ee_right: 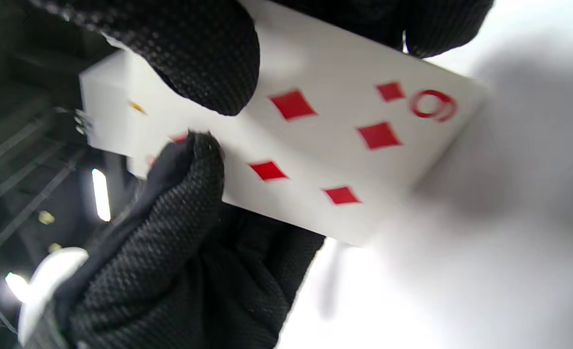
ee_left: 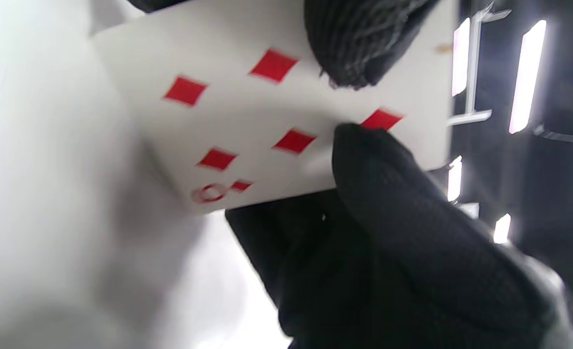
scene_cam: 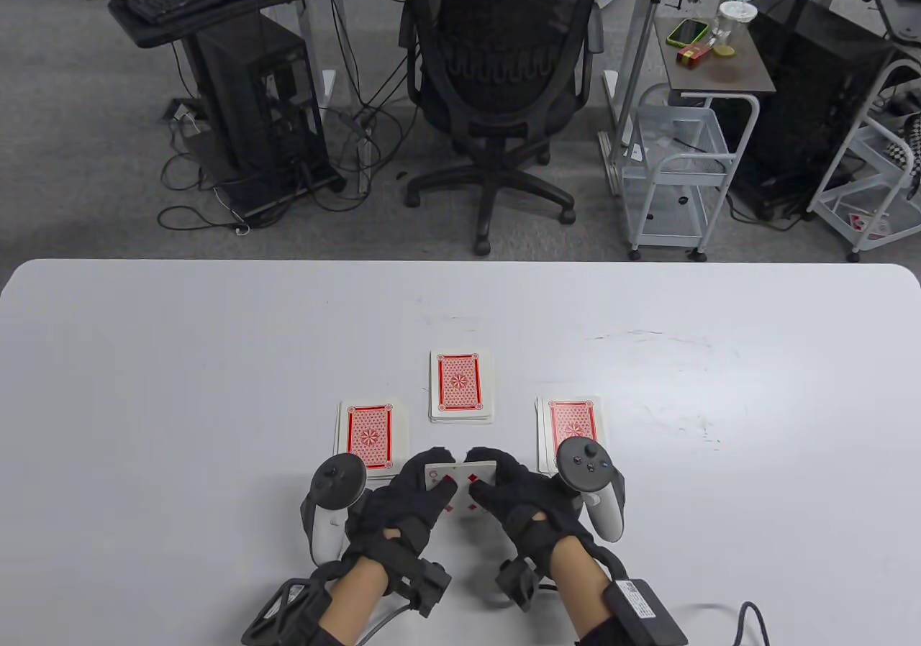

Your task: Four-player card dealing with fan arrangement

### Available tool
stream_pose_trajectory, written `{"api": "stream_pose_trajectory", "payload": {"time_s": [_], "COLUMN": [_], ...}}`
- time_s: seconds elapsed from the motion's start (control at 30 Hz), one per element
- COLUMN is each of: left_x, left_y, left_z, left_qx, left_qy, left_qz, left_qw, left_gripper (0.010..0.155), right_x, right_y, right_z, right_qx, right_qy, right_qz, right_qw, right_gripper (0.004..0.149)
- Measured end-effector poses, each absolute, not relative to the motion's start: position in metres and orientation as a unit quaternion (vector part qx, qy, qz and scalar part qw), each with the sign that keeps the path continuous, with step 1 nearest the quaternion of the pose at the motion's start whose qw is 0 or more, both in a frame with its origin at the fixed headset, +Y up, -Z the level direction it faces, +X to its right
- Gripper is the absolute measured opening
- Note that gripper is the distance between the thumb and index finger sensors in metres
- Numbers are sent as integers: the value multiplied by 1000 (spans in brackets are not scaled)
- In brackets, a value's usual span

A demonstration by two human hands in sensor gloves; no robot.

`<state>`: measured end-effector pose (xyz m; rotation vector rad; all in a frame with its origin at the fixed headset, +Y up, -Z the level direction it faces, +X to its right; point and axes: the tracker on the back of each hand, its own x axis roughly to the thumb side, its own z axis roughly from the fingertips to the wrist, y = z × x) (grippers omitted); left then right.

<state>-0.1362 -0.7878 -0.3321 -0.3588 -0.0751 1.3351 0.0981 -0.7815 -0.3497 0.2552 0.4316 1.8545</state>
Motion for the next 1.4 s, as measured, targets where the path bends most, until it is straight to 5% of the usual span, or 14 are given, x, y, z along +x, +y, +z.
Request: {"api": "stream_pose_trajectory", "payload": {"time_s": [0.2,0.43,0.73,0.93,1.03,1.17,1.27,1.4], "left_x": [-141,-155,-131,-134,-139,-142,-144,-148], "left_y": [-778,-777,-785,-777,-768,-761,-758,-761], "left_z": [-333,-334,-333,-330,-330,-331,-330,-331], "left_qx": [-129,-133,-212,-191,-202,-198,-189,-210], "left_qy": [-45,-39,-136,-155,-173,-192,-188,-181], "left_qz": [631,668,760,792,777,736,755,763], "left_qw": [764,731,599,558,571,619,599,583], "left_gripper": [46,63,80,56,55,55,54,58], "right_x": [99,116,98,101,107,95,83,79], "right_y": [-761,-745,-753,-726,-693,-656,-642,-644], "right_z": [-352,-348,-341,-341,-346,-351,-349,-353], "right_qx": [144,128,117,106,130,187,161,201], "right_qy": [137,88,147,106,6,-25,-68,-58], "right_qz": [821,760,609,758,807,820,859,830], "right_qw": [535,632,771,635,576,540,481,516], "right_gripper": [44,45,46,58,72,66,46,40]}}
